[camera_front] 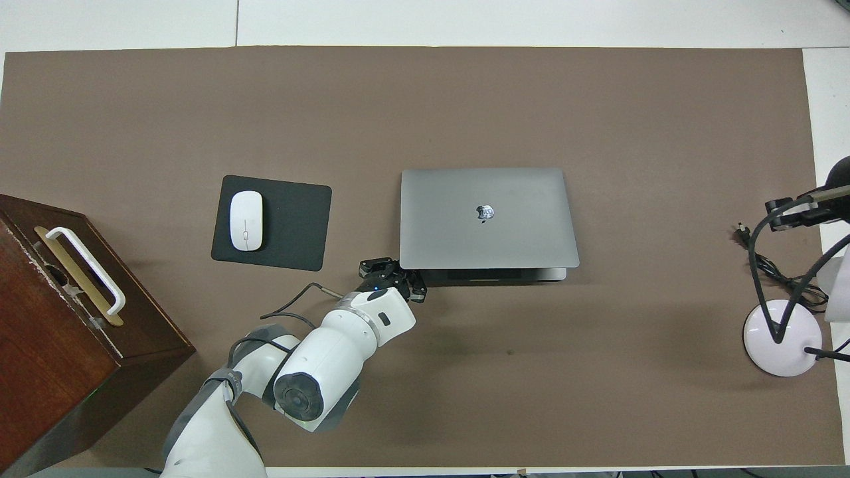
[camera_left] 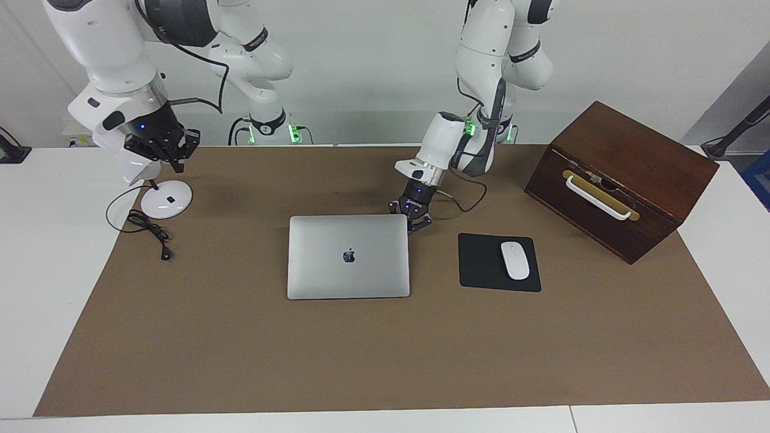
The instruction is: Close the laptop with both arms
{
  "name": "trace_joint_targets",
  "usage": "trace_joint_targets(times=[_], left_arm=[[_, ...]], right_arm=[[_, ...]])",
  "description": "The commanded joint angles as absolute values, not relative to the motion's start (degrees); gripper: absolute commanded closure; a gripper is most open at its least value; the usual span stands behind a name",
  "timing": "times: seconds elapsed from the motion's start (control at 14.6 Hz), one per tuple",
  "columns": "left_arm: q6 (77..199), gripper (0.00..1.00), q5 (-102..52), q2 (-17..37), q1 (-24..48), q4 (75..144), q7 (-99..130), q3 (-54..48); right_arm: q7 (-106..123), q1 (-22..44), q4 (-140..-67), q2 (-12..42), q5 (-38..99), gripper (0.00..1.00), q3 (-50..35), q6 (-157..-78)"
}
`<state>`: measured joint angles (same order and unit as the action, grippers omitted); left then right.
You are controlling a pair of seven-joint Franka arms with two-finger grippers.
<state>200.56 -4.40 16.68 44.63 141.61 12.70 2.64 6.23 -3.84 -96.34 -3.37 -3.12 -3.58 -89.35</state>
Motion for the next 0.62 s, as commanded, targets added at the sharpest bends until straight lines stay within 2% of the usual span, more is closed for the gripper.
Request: trace_joint_targets(times=[0.0, 0.21, 0.34, 0.41, 0.48, 0.55], left_arm=[[198.9, 1.00, -3.7, 13.8, 45.2, 145.2, 14.2, 2.9], [196.8, 1.00, -3.7, 10.6, 45.3, 146.9, 16.0, 2.8], [192.0, 1.00, -3.7, 7.3, 45.3, 147.3, 17.8, 2.8], [189.0, 1.00, -3.7, 4.8, 45.6, 147.4, 20.1, 2.8], [185.0, 1.00, -3.7, 2.2, 45.6, 147.4, 20.6, 2.8], [180.7, 1.00, -3.7, -0.2, 45.6, 147.3, 20.7, 2.8]], right_arm=[[2.1, -4.6, -101.0, -6.7, -0.3, 0.67, -3.7, -91.4], [-2.3, -4.4, -101.1, -6.9, 0.5, 0.63, -3.7, -91.0], [-8.0, -3.9, -101.0, -7.0, 0.5, 0.56, -3.8, -91.0], [-8.5, -4.0, -101.1, -7.1, 0.5, 0.40, -3.8, -91.0], [-8.4, -4.1, -101.1, -7.1, 0.6, 0.00, -3.8, -91.1], [-8.4, -4.2, -101.1, -7.1, 1.0, 0.00, -3.8, -91.1]])
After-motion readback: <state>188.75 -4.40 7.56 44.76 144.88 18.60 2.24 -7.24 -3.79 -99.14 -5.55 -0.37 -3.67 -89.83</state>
